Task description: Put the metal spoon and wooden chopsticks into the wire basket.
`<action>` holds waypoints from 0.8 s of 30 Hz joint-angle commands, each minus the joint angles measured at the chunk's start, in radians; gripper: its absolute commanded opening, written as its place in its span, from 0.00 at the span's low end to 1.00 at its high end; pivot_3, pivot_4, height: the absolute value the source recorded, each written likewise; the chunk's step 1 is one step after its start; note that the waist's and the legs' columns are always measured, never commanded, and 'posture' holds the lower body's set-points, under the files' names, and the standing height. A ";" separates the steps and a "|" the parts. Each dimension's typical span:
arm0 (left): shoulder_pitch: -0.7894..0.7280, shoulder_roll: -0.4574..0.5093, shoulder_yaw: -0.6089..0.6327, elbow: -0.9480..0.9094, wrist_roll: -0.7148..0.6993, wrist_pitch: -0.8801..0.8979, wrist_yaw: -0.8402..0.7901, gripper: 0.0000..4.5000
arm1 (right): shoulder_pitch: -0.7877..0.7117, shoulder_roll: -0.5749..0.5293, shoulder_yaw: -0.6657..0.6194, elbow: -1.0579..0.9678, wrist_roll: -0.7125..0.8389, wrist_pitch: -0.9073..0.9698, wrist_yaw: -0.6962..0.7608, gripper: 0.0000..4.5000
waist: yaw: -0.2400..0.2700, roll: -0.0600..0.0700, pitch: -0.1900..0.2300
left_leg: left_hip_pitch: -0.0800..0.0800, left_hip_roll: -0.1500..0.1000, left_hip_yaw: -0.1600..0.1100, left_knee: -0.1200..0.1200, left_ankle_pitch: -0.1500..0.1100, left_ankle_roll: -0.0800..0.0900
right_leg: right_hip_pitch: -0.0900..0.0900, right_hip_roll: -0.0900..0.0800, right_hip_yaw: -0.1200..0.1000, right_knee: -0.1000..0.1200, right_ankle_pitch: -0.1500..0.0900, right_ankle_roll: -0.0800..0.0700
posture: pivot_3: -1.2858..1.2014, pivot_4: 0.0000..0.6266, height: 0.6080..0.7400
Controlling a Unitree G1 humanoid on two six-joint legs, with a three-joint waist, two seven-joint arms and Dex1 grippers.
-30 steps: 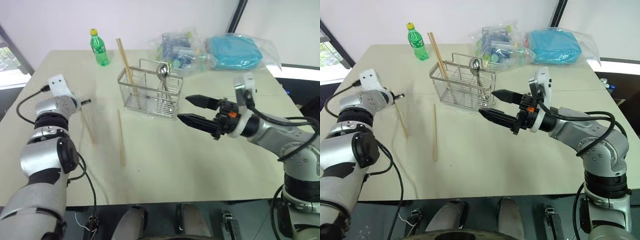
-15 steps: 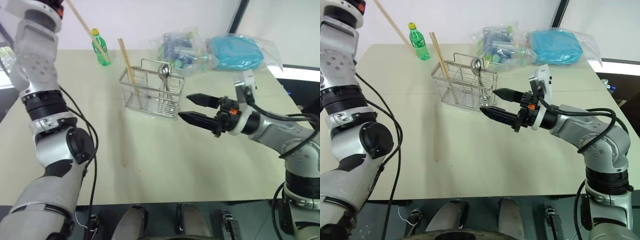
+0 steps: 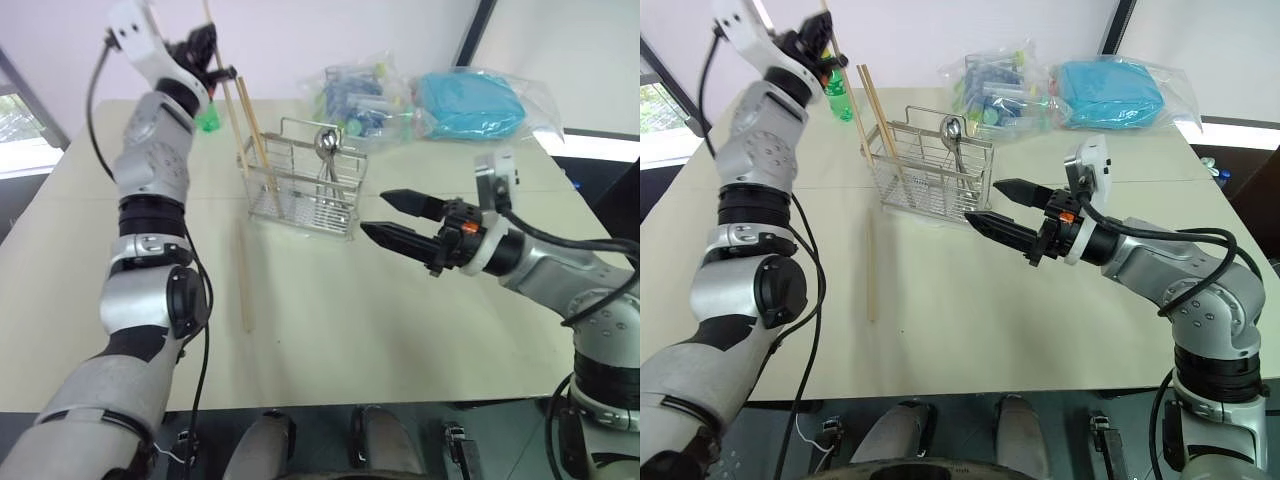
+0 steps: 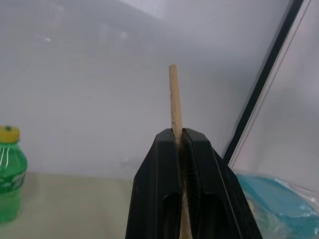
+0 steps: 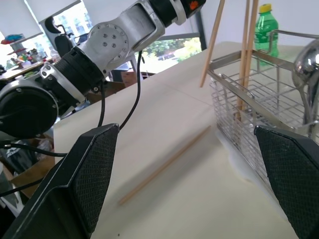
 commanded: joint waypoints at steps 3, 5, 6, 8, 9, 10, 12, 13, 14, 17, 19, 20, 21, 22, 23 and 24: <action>-0.083 -0.003 0.001 0.074 0.026 -0.083 -0.031 0.01 | 0.005 -0.005 -0.045 -0.054 0.042 -0.021 -0.036 1.00 | 0.000 0.000 0.000 | 0.000 0.000 0.000 0.000 0.000 0.000 | 0.000 0.000 0.000 0.000 0.000 0.000 | 0.52 0.24 0.86; -0.102 0.000 0.014 0.090 0.018 -0.078 -0.031 0.01 | 0.012 -0.008 -0.049 -0.060 0.043 -0.025 -0.046 1.00 | 0.000 0.000 0.000 | 0.000 0.000 0.000 0.000 0.000 0.000 | 0.000 0.000 0.000 0.000 0.000 0.000 | 0.52 0.24 0.86; -0.111 0.002 0.020 0.091 0.011 -0.073 -0.033 0.01 | 0.015 -0.009 -0.050 -0.062 0.044 -0.027 -0.052 1.00 | 0.000 0.000 0.000 | 0.000 0.000 0.000 0.000 0.000 0.000 | 0.000 0.000 0.000 0.000 0.000 0.000 | 0.52 0.24 0.86; -0.137 0.017 0.028 0.076 -0.001 -0.057 -0.041 0.01 | 0.016 -0.007 -0.054 -0.063 0.047 -0.031 -0.062 1.00 | 0.000 0.000 0.000 | 0.000 0.000 0.000 0.000 0.000 0.001 | 0.000 0.000 0.000 0.000 0.000 0.000 | 0.52 0.24 0.86; -0.147 0.024 0.030 0.070 -0.002 -0.054 -0.044 0.01 | 0.016 -0.006 -0.056 -0.063 0.050 -0.032 -0.066 1.00 | -0.001 0.000 0.000 | 0.000 0.000 0.000 0.000 0.000 0.001 | 0.000 0.000 0.000 0.000 0.000 0.000 | 0.52 0.24 0.86; -0.157 0.032 0.031 0.067 0.000 -0.055 -0.045 0.01 | 0.017 -0.004 -0.057 -0.064 0.054 -0.033 -0.071 1.00 | -0.001 0.000 0.000 | 0.000 0.000 0.000 0.000 0.000 0.001 | 0.000 0.000 0.000 0.000 0.000 0.000 | 0.52 0.24 0.86; -0.173 0.042 0.029 0.076 0.011 -0.070 -0.049 0.01 | 0.017 -0.003 -0.056 -0.065 0.059 -0.036 -0.078 1.00 | -0.002 0.000 0.000 | 0.000 0.000 0.000 0.000 0.000 0.001 | 0.000 0.000 0.000 0.000 0.000 0.000 | 0.52 0.24 0.86; -0.181 0.046 0.025 0.085 0.019 -0.083 -0.052 0.01 | 0.015 -0.002 -0.053 -0.065 0.061 -0.037 -0.080 1.00 | -0.002 0.000 0.000 | 0.000 0.000 0.000 0.000 0.000 0.001 | 0.000 0.000 0.000 0.000 0.000 0.000 | 0.52 0.24 0.86; -0.186 0.047 0.023 0.093 0.025 -0.093 -0.054 0.01 | 0.014 -0.001 -0.051 -0.065 0.063 -0.038 -0.081 1.00 | -0.001 0.000 0.000 | 0.000 0.000 0.000 0.000 0.000 0.001 | 0.000 0.000 0.000 0.000 0.000 0.000 | 0.52 0.24 0.86; -0.198 0.037 0.015 0.127 0.040 -0.124 -0.054 0.01 | 0.014 -0.002 -0.049 -0.066 0.065 -0.040 -0.085 1.00 | 0.000 0.000 0.000 | 0.001 0.000 0.000 0.000 0.000 0.001 | 0.001 0.000 0.000 0.000 0.000 0.000 | 0.52 0.24 0.86; -0.191 0.021 0.006 0.140 0.055 -0.152 -0.054 0.01 | 0.015 -0.005 -0.051 -0.064 0.066 -0.040 -0.084 1.00 | 0.001 0.000 0.000 | 0.001 0.000 0.000 0.000 0.000 0.001 | 0.001 0.000 0.000 0.000 0.000 0.000 | 0.52 0.24 0.86; -0.183 0.013 -0.001 0.144 0.066 -0.174 -0.055 0.01 | 0.016 -0.005 -0.052 -0.063 0.066 -0.041 -0.085 1.00 | 0.001 0.000 0.000 | 0.001 0.000 0.000 0.000 0.000 0.001 | 0.001 0.000 0.000 0.000 0.000 0.000 | 0.52 0.24 0.86; -0.174 0.006 -0.008 0.147 0.079 -0.200 -0.053 0.01 | 0.016 -0.005 -0.053 -0.064 0.066 -0.041 -0.087 1.00 | 0.001 0.000 0.000 | 0.000 0.000 0.000 0.000 0.000 0.001 | 0.001 0.000 0.000 0.000 0.000 0.000 | 0.52 0.24 0.86; -0.163 0.000 -0.017 0.151 0.096 -0.226 -0.052 0.01 | 0.014 -0.003 -0.052 -0.065 0.069 -0.040 -0.092 1.00 | 0.001 0.000 0.000 | 0.000 0.000 0.000 0.000 0.000 0.001 | 0.001 0.000 0.000 0.000 0.000 0.000 | 0.52 0.24 0.86; -0.153 -0.004 -0.027 0.156 0.114 -0.255 -0.045 0.01 | 0.012 -0.001 -0.051 -0.067 0.072 -0.038 -0.099 1.00 | 0.000 0.000 0.000 | 0.000 0.000 0.000 0.000 0.000 0.001 | 0.001 0.000 0.000 0.000 0.000 0.000 | 0.52 0.24 0.86; -0.143 -0.009 -0.033 0.162 0.129 -0.280 -0.035 0.01 | 0.008 0.001 -0.052 -0.068 0.080 -0.036 -0.108 1.00 | 0.000 0.000 0.000 | 0.000 0.000 0.000 0.000 0.000 0.001 | 0.001 0.000 0.000 0.000 0.000 0.000 | 0.52 0.24 0.86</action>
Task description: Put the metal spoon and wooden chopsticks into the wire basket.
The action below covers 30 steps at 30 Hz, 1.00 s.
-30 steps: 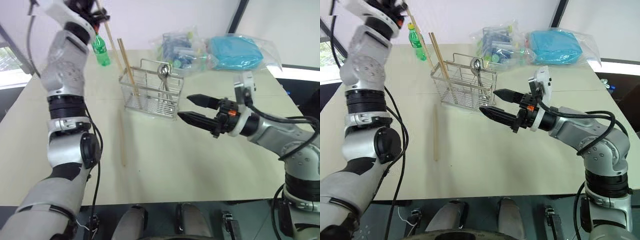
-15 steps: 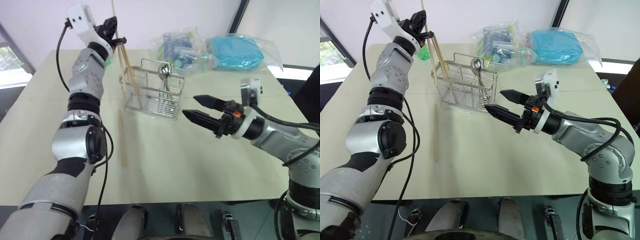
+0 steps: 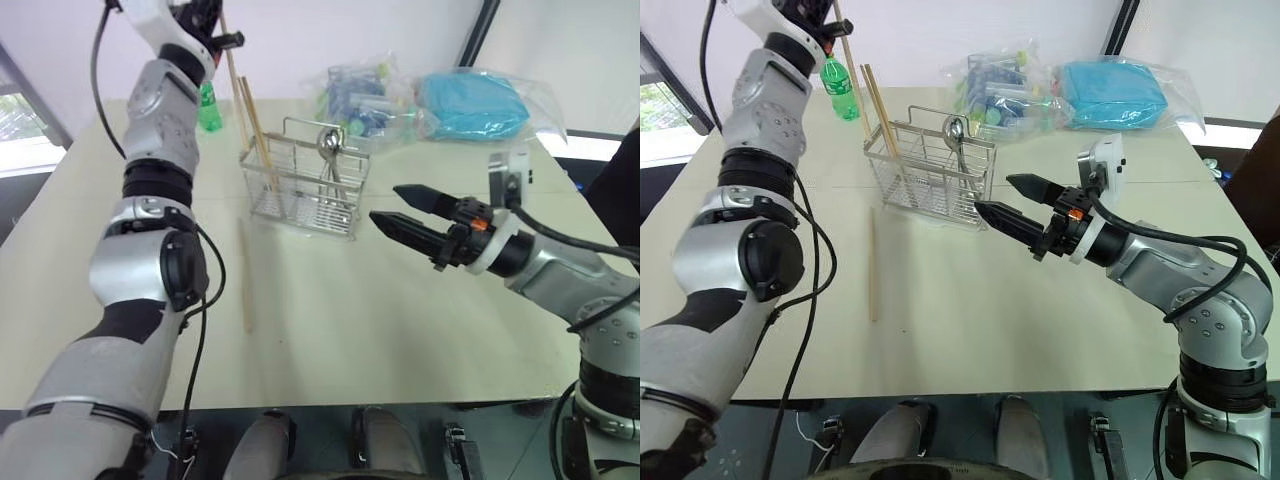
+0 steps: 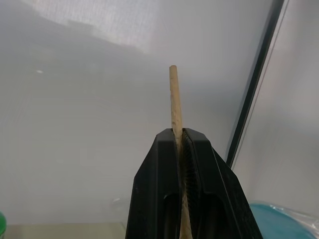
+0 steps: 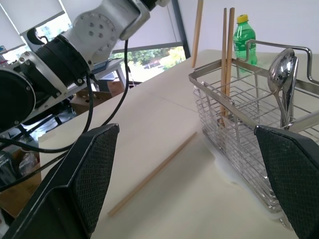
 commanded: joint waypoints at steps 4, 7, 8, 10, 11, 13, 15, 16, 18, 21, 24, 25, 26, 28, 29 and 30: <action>0.044 -0.031 -0.036 0.022 0.072 -0.143 0.032 0.01 | -0.013 -0.006 -0.033 -0.051 0.085 -0.008 -0.052 1.00 | -0.002 0.000 0.000 | 0.001 0.000 0.000 -0.001 0.000 0.000 | 0.000 0.000 0.000 0.000 0.000 0.000 | 0.52 0.24 0.86; 0.063 -0.041 -0.034 0.027 0.079 -0.176 0.040 0.01 | -0.008 -0.022 -0.041 -0.056 0.114 -0.005 -0.065 1.00 | -0.001 0.000 0.000 | 0.000 0.000 0.000 0.000 0.000 0.000 | -0.001 0.000 0.000 0.000 0.000 0.000 | 0.52 0.24 0.86; 0.071 -0.043 -0.038 0.024 0.083 -0.181 0.039 0.01 | -0.006 -0.028 -0.044 -0.055 0.120 -0.006 -0.069 1.00 | -0.001 0.000 0.000 | 0.000 0.000 0.000 0.000 0.000 0.000 | 0.000 0.000 0.000 0.000 0.000 0.000 | 0.52 0.24 0.86; 0.080 -0.047 -0.039 0.021 0.084 -0.178 0.035 0.01 | -0.003 -0.035 -0.047 -0.053 0.127 -0.009 -0.076 1.00 | 0.000 0.000 0.000 | 0.000 0.000 0.000 0.000 0.000 0.000 | 0.000 0.000 0.000 0.000 0.000 0.000 | 0.52 0.24 0.86; 0.082 -0.047 -0.037 0.018 0.080 -0.168 0.031 0.01 | -0.001 -0.037 -0.047 -0.050 0.128 -0.012 -0.079 1.00 | 0.000 0.000 0.000 | 0.000 0.000 0.000 0.000 0.000 0.000 | 0.000 0.000 0.000 0.000 0.000 0.000 | 0.52 0.24 0.86; 0.085 -0.048 -0.032 0.011 0.074 -0.153 0.028 0.08 | 0.000 -0.039 -0.044 -0.045 0.128 -0.018 -0.082 1.00 | 0.000 0.000 0.000 | 0.000 0.000 0.000 0.000 -0.001 0.002 | 0.000 0.000 0.000 0.000 0.000 0.000 | 0.52 0.24 0.86; 0.091 -0.050 -0.025 -0.007 0.061 -0.132 0.016 0.25 | -0.001 -0.037 -0.039 -0.038 0.121 -0.022 -0.080 1.00 | 0.000 0.000 0.000 | 0.000 0.000 0.000 0.001 -0.003 0.006 | 0.000 0.000 0.000 0.000 0.000 0.000 | 0.52 0.24 0.86; 0.097 -0.051 -0.025 -0.025 0.056 -0.119 0.009 0.37 | -0.002 -0.035 -0.036 -0.035 0.117 -0.025 -0.078 1.00 | 0.000 0.000 0.000 | 0.000 0.000 0.000 0.001 -0.003 0.006 | 0.000 0.000 0.000 0.000 0.000 0.000 | 0.52 0.24 0.86; 0.114 -0.052 -0.029 -0.071 0.046 -0.090 -0.002 0.59 | -0.005 -0.032 -0.029 -0.030 0.109 -0.028 -0.074 1.00 | 0.000 0.000 0.000 | 0.000 0.000 0.000 0.001 -0.003 0.006 | 0.000 0.000 0.000 0.000 0.000 0.000 | 0.52 0.24 0.86; 0.153 -0.050 -0.032 -0.185 0.019 -0.005 -0.015 0.93 | -0.008 -0.029 -0.016 -0.021 0.088 -0.035 -0.059 1.00 | -0.002 0.000 0.000 | 0.000 0.000 0.000 0.000 -0.003 0.006 | 0.000 0.000 0.000 0.001 0.000 0.000 | 0.52 0.24 0.86; 0.230 -0.030 -0.048 -0.404 -0.021 0.156 -0.033 0.99 | -0.014 -0.031 -0.003 -0.008 0.065 -0.041 -0.035 1.00 | -0.003 0.000 0.000 | 0.000 0.000 0.000 0.000 -0.003 0.006 | 0.000 0.000 0.000 0.001 0.000 0.000 | 0.52 0.24 0.86; 0.259 -0.018 -0.053 -0.487 -0.033 0.213 -0.034 0.99 | -0.016 -0.031 0.001 -0.002 0.056 -0.044 -0.025 1.00 | -0.005 0.000 0.000 | 0.000 0.000 0.000 0.000 -0.003 0.006 | 0.000 0.000 0.000 0.001 0.000 0.000 | 0.52 0.24 0.86; 0.282 -0.008 -0.053 -0.558 -0.046 0.260 -0.029 0.99 | -0.019 -0.032 0.005 0.004 0.048 -0.046 -0.016 1.00 | -0.006 0.000 0.000 | 0.000 0.001 0.000 0.000 -0.003 0.006 | 0.000 0.000 0.000 0.001 0.000 0.000 | 0.52 0.24 0.86; 0.322 0.017 -0.047 -0.685 -0.068 0.347 -0.004 0.99 | -0.028 -0.033 0.010 0.019 0.034 -0.049 0.002 1.00 | -0.008 0.000 0.000 | 0.000 0.001 0.000 0.000 -0.003 0.006 | 0.000 0.001 0.000 0.001 0.000 0.000 | 0.52 0.24 0.86; 0.334 0.028 -0.041 -0.730 -0.080 0.387 0.010 0.99 | -0.032 -0.032 0.012 0.026 0.028 -0.050 0.011 1.00 | -0.007 0.000 0.000 | 0.000 0.001 0.000 0.000 -0.003 0.006 | 0.000 0.001 0.000 0.001 0.000 0.000 | 0.52 0.24 0.86; 0.343 0.043 -0.028 -0.777 -0.103 0.457 0.036 0.99 | -0.040 -0.033 0.019 0.035 0.014 -0.052 0.024 1.00 | -0.006 0.000 0.000 | 0.001 0.001 0.000 0.000 -0.003 0.006 | 0.000 0.001 0.000 0.001 0.000 0.000 | 0.52 0.24 0.86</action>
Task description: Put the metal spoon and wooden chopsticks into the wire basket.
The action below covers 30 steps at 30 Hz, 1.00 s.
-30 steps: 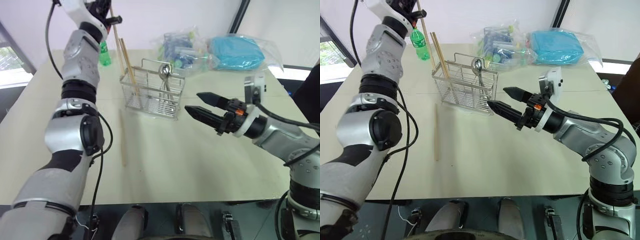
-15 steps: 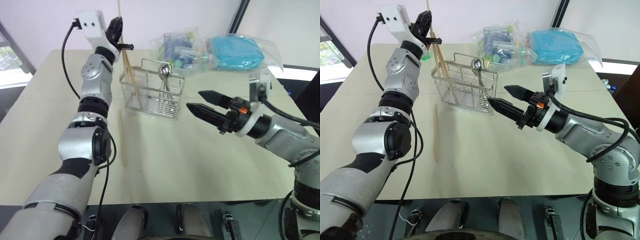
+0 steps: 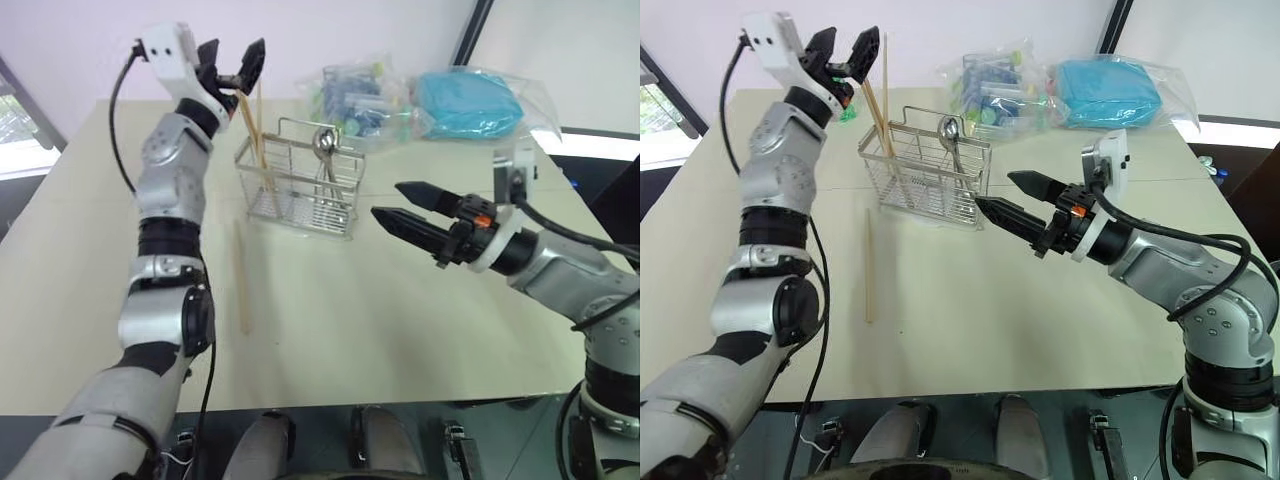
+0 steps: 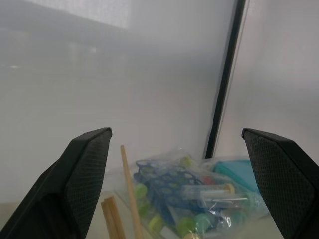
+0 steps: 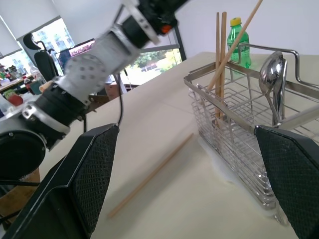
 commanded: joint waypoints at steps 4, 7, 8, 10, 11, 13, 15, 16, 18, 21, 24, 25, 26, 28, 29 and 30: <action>0.033 0.134 0.022 -0.307 -0.084 0.477 0.142 0.99 | -0.054 0.000 0.023 0.034 -0.061 -0.034 0.080 1.00 | 0.000 0.000 0.000 | 0.001 0.000 0.000 0.000 0.000 0.000 | 0.000 0.000 0.000 0.000 0.000 0.000 | 0.52 0.24 0.86; 0.069 0.206 0.016 -0.376 -0.080 0.809 0.233 0.99 | -0.060 -0.010 0.041 0.050 -0.102 -0.045 0.127 1.00 | -0.002 0.001 0.000 | 0.001 0.000 0.000 0.000 0.000 0.000 | 0.001 0.000 0.000 0.000 0.000 0.000 | 0.52 0.24 0.86; 0.071 0.209 0.037 -0.382 -0.071 0.939 0.284 0.99 | -0.060 -0.013 0.049 0.054 -0.119 -0.050 0.145 1.00 | 0.000 0.001 0.000 | 0.001 0.000 0.000 0.000 0.000 0.000 | 0.001 0.000 0.000 0.000 0.000 0.000 | 0.52 0.24 0.86; 0.068 0.204 0.075 -0.400 -0.056 1.162 0.347 0.99 | -0.060 -0.014 0.057 0.061 -0.142 -0.056 0.174 1.00 | 0.002 0.001 0.000 | 0.001 0.000 0.000 0.000 0.000 0.001 | 0.001 0.001 0.000 0.000 0.000 0.000 | 0.52 0.24 0.86; 0.059 0.186 0.102 -0.412 -0.048 1.265 0.365 0.99 | -0.060 -0.013 0.059 0.064 -0.148 -0.057 0.186 1.00 | 0.002 0.001 0.000 | 0.001 -0.001 0.000 0.001 0.000 0.001 | 0.001 0.001 0.000 0.001 0.000 0.000 | 0.52 0.24 0.86; 0.059 0.151 0.132 -0.426 -0.054 1.374 0.416 0.99 | -0.062 -0.010 0.063 0.073 -0.163 -0.061 0.207 1.00 | 0.003 0.001 0.000 | 0.001 -0.001 -0.001 0.001 0.000 0.000 | 0.001 0.001 0.000 0.001 0.000 0.000 | 0.52 0.24 0.86; 0.080 0.127 0.132 -0.426 -0.092 1.393 0.474 0.99 | -0.064 -0.007 0.074 0.083 -0.183 -0.067 0.229 1.00 | 0.005 0.001 0.000 | 0.001 -0.001 -0.001 0.001 0.001 -0.001 | 0.001 0.001 0.000 0.000 0.000 0.000 | 0.52 0.24 0.86; 0.090 0.121 0.124 -0.424 -0.114 1.393 0.496 0.99 | -0.065 -0.008 0.080 0.087 -0.194 -0.070 0.242 1.00 | 0.004 0.001 0.000 | 0.001 0.000 -0.001 0.001 0.003 -0.006 | 0.001 0.001 0.000 0.000 0.000 0.000 | 0.52 0.24 0.86; 0.102 0.115 0.110 -0.414 -0.153 1.393 0.530 0.99 | -0.062 -0.016 0.099 0.086 -0.220 -0.077 0.276 1.00 | 0.004 0.001 0.000 | 0.001 0.000 -0.001 0.000 0.003 -0.006 | 0.001 0.001 0.000 0.000 0.000 0.000 | 0.52 0.24 0.86; 0.115 0.114 0.079 -0.382 -0.224 1.393 0.575 0.99 | -0.044 -0.039 0.108 0.068 -0.234 -0.071 0.333 1.00 | 0.005 0.001 0.000 | 0.001 0.000 0.000 0.000 0.003 -0.007 | 0.000 0.000 0.001 0.000 0.000 0.000 | 0.52 0.24 0.86; 0.140 0.118 0.037 -0.352 -0.311 1.393 0.632 0.99 | -0.026 -0.054 0.098 0.053 -0.231 -0.063 0.360 1.00 | 0.006 0.001 0.000 | 0.001 0.000 0.000 0.000 0.003 -0.007 | 0.000 0.000 0.001 0.000 0.000 0.000 | 0.52 0.24 0.86; 0.150 0.117 0.027 -0.336 -0.345 1.393 0.657 0.99 | -0.022 -0.056 0.095 0.050 -0.233 -0.062 0.360 1.00 | 0.006 0.001 0.000 | 0.001 0.000 0.000 0.000 0.003 -0.007 | 0.000 0.000 0.001 0.000 0.000 0.000 | 0.52 0.24 0.86; 0.158 0.116 0.021 -0.320 -0.375 1.393 0.683 0.99 | -0.019 -0.056 0.093 0.049 -0.236 -0.062 0.358 1.00 | 0.007 0.001 0.000 | 0.001 0.000 0.000 0.000 0.003 -0.007 | 0.000 0.000 0.001 0.000 0.000 0.000 | 0.52 0.24 0.86; 0.162 0.113 0.011 -0.282 -0.423 1.393 0.728 0.99 | -0.014 -0.051 0.088 0.042 -0.234 -0.059 0.345 1.00 | 0.007 0.001 0.000 | 0.001 0.000 0.000 0.000 0.003 -0.006 | 0.000 -0.001 0.001 0.000 0.000 0.000 | 0.52 0.24 0.86; 0.157 0.110 0.010 -0.257 -0.436 1.393 0.750 0.99 | -0.009 -0.049 0.086 0.036 -0.231 -0.057 0.340 1.00 | 0.007 0.001 0.000 | 0.001 0.000 0.000 0.000 0.003 -0.006 | 0.000 -0.001 0.001 0.000 0.000 0.000 | 0.52 0.24 0.86; 0.152 0.109 0.005 -0.238 -0.444 1.393 0.767 0.99 | -0.005 -0.046 0.084 0.030 -0.227 -0.055 0.336 1.00 | 0.007 0.001 0.000 | 0.001 0.000 0.000 0.000 0.003 -0.006 | 0.000 -0.001 0.001 0.000 0.000 0.000 | 0.52 0.24 0.86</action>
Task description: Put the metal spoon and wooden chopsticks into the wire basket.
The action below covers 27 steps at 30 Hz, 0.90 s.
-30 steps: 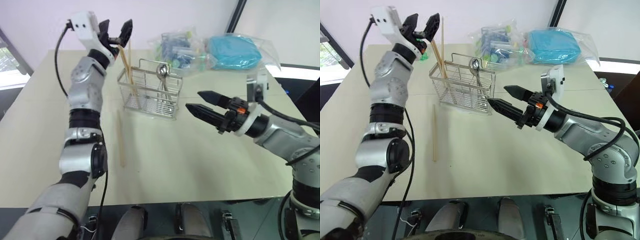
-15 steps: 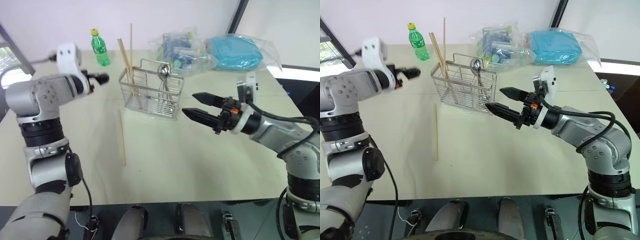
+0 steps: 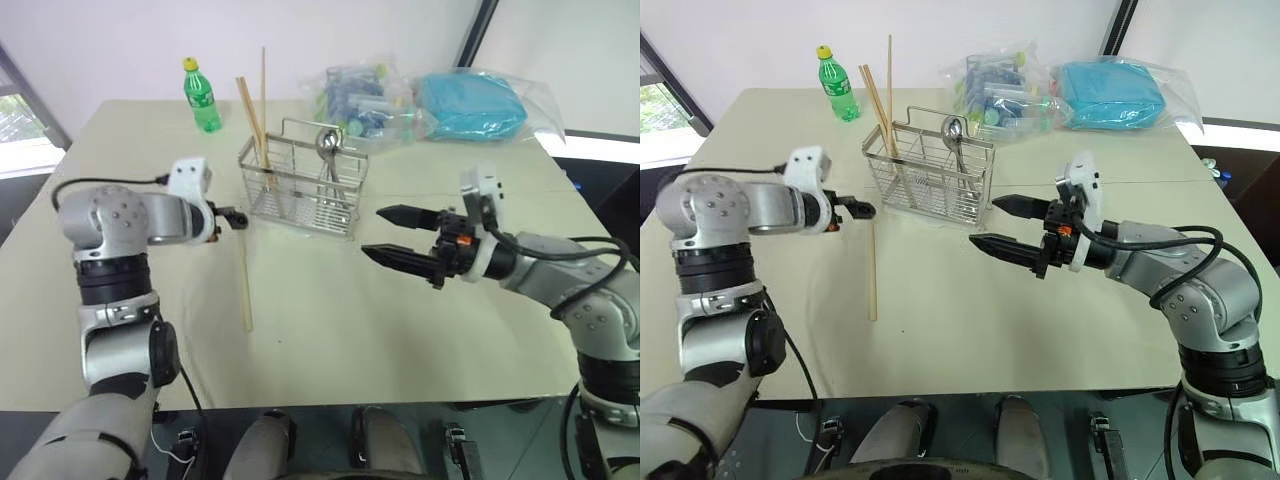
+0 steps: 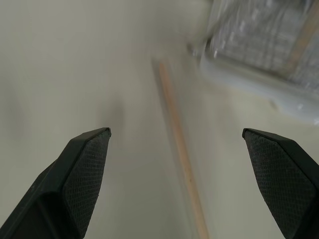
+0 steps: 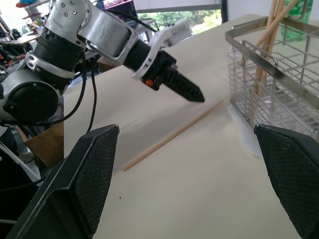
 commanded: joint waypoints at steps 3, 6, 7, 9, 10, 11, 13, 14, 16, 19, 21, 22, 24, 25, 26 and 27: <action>-0.046 -0.010 -0.021 0.087 -0.043 0.008 0.080 0.99 | 0.021 0.003 -0.039 -0.066 0.025 0.002 -0.019 1.00 | 0.001 0.000 0.000 | 0.000 0.000 0.000 0.000 0.000 0.000 | 0.000 0.000 0.000 0.000 0.000 0.000 | 0.52 0.24 0.86; -0.081 -0.036 -0.019 0.147 0.008 0.008 0.081 0.99 | 0.033 0.003 -0.045 -0.080 0.031 0.006 -0.030 1.00 | 0.003 0.000 0.000 | 0.000 0.000 0.000 0.000 0.000 0.000 | 0.000 0.000 0.000 0.000 0.000 0.000 | 0.52 0.24 0.86; -0.097 -0.051 -0.010 0.180 0.040 0.008 0.073 0.99 | 0.034 0.006 -0.047 -0.084 0.032 0.007 -0.037 1.00 | 0.003 0.000 0.000 | 0.000 0.000 0.000 0.000 0.000 0.000 | 0.000 0.000 0.000 0.000 0.000 0.000 | 0.52 0.24 0.86; -0.117 -0.069 0.005 0.220 0.088 0.008 0.059 0.99 | 0.035 0.010 -0.050 -0.091 0.036 0.010 -0.049 1.00 | 0.002 0.000 0.000 | 0.000 -0.001 0.000 0.000 0.000 0.000 | 0.000 0.000 0.000 -0.001 0.000 0.000 | 0.52 0.24 0.86; -0.125 -0.075 0.008 0.241 0.112 0.001 0.047 0.99 | 0.035 0.013 -0.052 -0.095 0.040 0.012 -0.056 1.00 | 0.001 0.000 0.000 | 0.000 -0.001 0.000 0.000 0.000 0.000 | 0.000 0.000 0.000 0.000 0.000 0.000 | 0.52 0.24 0.86; -0.133 -0.081 0.011 0.273 0.137 -0.018 0.037 0.99 | 0.038 0.019 -0.057 -0.100 0.049 0.015 -0.066 1.00 | 0.001 0.000 0.000 | 0.000 -0.001 0.001 0.000 0.000 0.000 | 0.000 -0.001 0.000 0.000 0.000 0.000 | 0.52 0.24 0.86; -0.143 -0.094 0.020 0.311 0.180 -0.039 0.020 0.99 | 0.048 0.023 -0.065 -0.108 0.062 0.017 -0.078 1.00 | 0.001 0.001 -0.001 | 0.001 -0.001 0.001 0.000 0.000 0.000 | 0.000 0.000 0.000 -0.001 0.000 0.000 | 0.52 0.24 0.86; -0.150 -0.098 0.022 0.329 0.198 -0.054 0.009 0.99 | 0.052 0.025 -0.063 -0.111 0.063 0.016 -0.082 1.00 | 0.001 0.002 -0.001 | 0.001 -0.001 0.001 0.000 0.000 0.000 | 0.000 0.000 0.000 0.000 0.000 0.000 | 0.52 0.24 0.86; -0.160 -0.104 0.033 0.354 0.232 -0.071 -0.008 0.87 | 0.060 0.024 -0.062 -0.117 0.065 0.016 -0.087 1.00 | 0.002 0.002 -0.002 | 0.001 -0.001 0.001 0.000 0.000 0.000 | 0.001 -0.001 0.000 0.000 0.000 0.000 | 0.52 0.24 0.86; -0.182 -0.111 0.060 0.388 0.273 -0.092 -0.024 0.56 | 0.058 0.021 -0.058 -0.114 0.065 0.016 -0.088 1.00 | 0.003 0.003 -0.002 | 0.002 -0.001 0.001 0.000 0.000 0.000 | 0.002 -0.001 0.000 0.000 0.000 0.000 | 0.52 0.24 0.86; -0.192 -0.117 0.079 0.396 0.300 -0.093 -0.030 0.34 | 0.055 0.016 -0.059 -0.110 0.067 0.017 -0.085 1.00 | 0.004 0.003 -0.002 | 0.002 -0.001 0.001 0.000 0.000 0.000 | 0.002 -0.001 0.000 0.000 0.000 0.000 | 0.52 0.24 0.86; -0.197 -0.120 0.090 0.400 0.311 -0.093 -0.032 0.21 | 0.053 0.015 -0.059 -0.108 0.067 0.017 -0.083 1.00 | 0.004 0.003 -0.002 | 0.001 -0.001 0.001 0.001 0.000 0.000 | 0.002 -0.001 0.000 0.000 0.000 0.000 | 0.52 0.24 0.86; -0.205 -0.124 0.108 0.404 0.334 -0.094 -0.038 0.02 | 0.052 0.013 -0.058 -0.105 0.066 0.017 -0.081 1.00 | 0.004 0.003 -0.002 | 0.001 -0.001 0.001 0.001 0.000 0.000 | 0.002 -0.001 0.000 0.000 0.000 0.000 | 0.52 0.24 0.86; -0.208 -0.125 0.118 0.406 0.346 -0.094 -0.040 0.02 | 0.051 0.014 -0.057 -0.104 0.065 0.016 -0.080 1.00 | 0.004 0.003 -0.002 | 0.001 -0.001 0.000 0.001 0.000 0.000 | 0.002 -0.001 0.000 0.000 0.000 0.000 | 0.52 0.24 0.86; -0.211 -0.126 0.129 0.407 0.357 -0.095 -0.040 0.02 | 0.049 0.015 -0.055 -0.102 0.064 0.016 -0.081 1.00 | 0.003 0.003 -0.002 | 0.001 -0.001 0.000 0.001 0.000 0.000 | 0.002 -0.001 0.000 0.000 0.000 0.000 | 0.52 0.24 0.86; -0.212 -0.127 0.138 0.406 0.367 -0.095 -0.040 0.02 | 0.048 0.016 -0.055 -0.101 0.063 0.016 -0.081 1.00 | 0.003 0.003 -0.002 | 0.001 -0.001 0.000 0.001 0.000 0.000 | 0.002 -0.001 0.000 0.000 0.000 0.000 | 0.52 0.24 0.86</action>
